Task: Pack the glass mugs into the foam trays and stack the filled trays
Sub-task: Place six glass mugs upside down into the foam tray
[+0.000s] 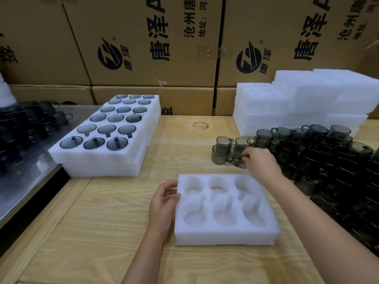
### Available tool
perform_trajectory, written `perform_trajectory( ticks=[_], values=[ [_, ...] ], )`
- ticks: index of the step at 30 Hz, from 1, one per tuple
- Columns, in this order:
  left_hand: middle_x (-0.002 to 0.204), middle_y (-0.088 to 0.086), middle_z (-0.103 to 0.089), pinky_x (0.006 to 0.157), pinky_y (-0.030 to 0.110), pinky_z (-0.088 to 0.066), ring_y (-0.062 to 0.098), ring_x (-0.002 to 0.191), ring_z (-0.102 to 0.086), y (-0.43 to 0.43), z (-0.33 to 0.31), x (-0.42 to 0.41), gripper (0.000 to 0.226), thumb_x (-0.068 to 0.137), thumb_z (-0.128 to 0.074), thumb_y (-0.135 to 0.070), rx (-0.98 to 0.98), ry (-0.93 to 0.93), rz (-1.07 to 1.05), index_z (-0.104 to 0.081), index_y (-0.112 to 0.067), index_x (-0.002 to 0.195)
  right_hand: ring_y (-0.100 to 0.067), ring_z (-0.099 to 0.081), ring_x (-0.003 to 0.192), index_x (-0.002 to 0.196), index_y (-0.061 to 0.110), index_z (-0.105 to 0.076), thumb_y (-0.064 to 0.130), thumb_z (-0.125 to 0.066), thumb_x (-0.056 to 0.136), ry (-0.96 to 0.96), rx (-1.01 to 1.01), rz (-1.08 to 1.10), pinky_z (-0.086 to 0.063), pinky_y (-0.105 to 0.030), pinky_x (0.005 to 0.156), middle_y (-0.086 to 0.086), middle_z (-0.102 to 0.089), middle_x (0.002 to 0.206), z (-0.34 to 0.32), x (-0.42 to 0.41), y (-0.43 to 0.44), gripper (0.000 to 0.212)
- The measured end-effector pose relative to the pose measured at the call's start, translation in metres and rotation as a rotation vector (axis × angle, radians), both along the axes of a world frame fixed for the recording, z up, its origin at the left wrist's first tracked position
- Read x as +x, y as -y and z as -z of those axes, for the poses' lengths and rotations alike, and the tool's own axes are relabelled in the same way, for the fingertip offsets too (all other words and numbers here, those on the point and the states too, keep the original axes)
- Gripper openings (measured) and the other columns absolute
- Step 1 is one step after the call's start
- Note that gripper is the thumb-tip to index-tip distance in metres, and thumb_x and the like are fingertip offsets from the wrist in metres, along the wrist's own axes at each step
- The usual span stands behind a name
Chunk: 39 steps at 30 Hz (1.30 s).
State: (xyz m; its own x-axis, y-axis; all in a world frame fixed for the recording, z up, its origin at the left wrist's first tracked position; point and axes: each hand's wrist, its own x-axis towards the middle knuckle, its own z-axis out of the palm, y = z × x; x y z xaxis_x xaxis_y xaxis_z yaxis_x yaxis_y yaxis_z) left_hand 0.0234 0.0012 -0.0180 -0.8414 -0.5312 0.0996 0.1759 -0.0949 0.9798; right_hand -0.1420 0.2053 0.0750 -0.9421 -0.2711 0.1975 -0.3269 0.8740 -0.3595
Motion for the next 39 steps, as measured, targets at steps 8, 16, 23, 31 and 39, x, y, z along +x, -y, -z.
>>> perform_trajectory(
  ticks=[8, 16, 23, 31, 39],
  values=[
    [0.129, 0.005, -0.059, 0.105, 0.055, -0.038, 0.031, 0.124, -0.051, -0.002, -0.007, 0.001, 0.045, 0.078, -0.057, -0.05, -0.007, -0.014, 0.043, -0.063, -0.031, 0.119, -0.01, -0.056, 0.067, 0.085, 0.023, -0.072, 0.011, -0.066, 0.08, -0.069, -0.304, -0.447, -0.036, -0.01, 0.061, 0.003, -0.072, 0.079, -0.023, 0.09, 0.056, 0.015],
    [0.129, -0.002, -0.062, 0.105, 0.043, -0.042, 0.018, 0.123, -0.054, -0.004, -0.011, 0.003, 0.056, 0.081, -0.052, -0.054, -0.098, -0.003, 0.101, -0.06, -0.022, 0.126, -0.02, -0.057, 0.077, 0.085, 0.018, -0.069, 0.011, -0.057, 0.084, 0.042, -0.232, -0.446, -0.046, -0.033, 0.068, -0.002, -0.069, 0.08, -0.004, 0.098, 0.071, 0.015],
    [0.126, -0.01, -0.062, 0.091, 0.026, -0.048, 0.009, 0.117, -0.055, -0.004, -0.007, 0.003, 0.049, 0.075, -0.062, -0.022, -0.241, 0.014, 0.113, -0.059, -0.032, 0.123, -0.024, -0.057, 0.085, 0.092, 0.019, -0.071, 0.012, -0.051, 0.087, 0.014, -0.12, -0.435, -0.047, -0.036, 0.071, -0.006, -0.068, 0.088, -0.005, 0.089, 0.069, 0.022],
    [0.124, -0.008, -0.061, 0.094, 0.036, -0.049, 0.014, 0.111, -0.06, -0.006, -0.006, 0.004, 0.052, 0.071, -0.064, -0.022, -0.29, 0.045, 0.117, -0.056, -0.029, 0.123, -0.024, -0.058, 0.087, 0.098, 0.017, -0.07, 0.012, -0.05, 0.089, 0.041, -0.085, -0.393, -0.047, -0.033, 0.072, -0.006, -0.069, 0.092, -0.003, 0.082, 0.067, 0.023],
    [0.123, -0.01, -0.06, 0.09, 0.029, -0.047, 0.01, 0.111, -0.058, -0.007, -0.004, -0.003, 0.045, 0.074, -0.061, -0.024, -0.209, 0.006, 0.101, -0.055, -0.03, 0.119, -0.023, -0.054, 0.087, 0.093, 0.02, -0.068, 0.016, -0.051, 0.089, -0.027, 0.081, -0.492, -0.042, -0.031, 0.063, 0.0, -0.055, 0.08, -0.002, 0.084, 0.065, 0.018]
  ],
)
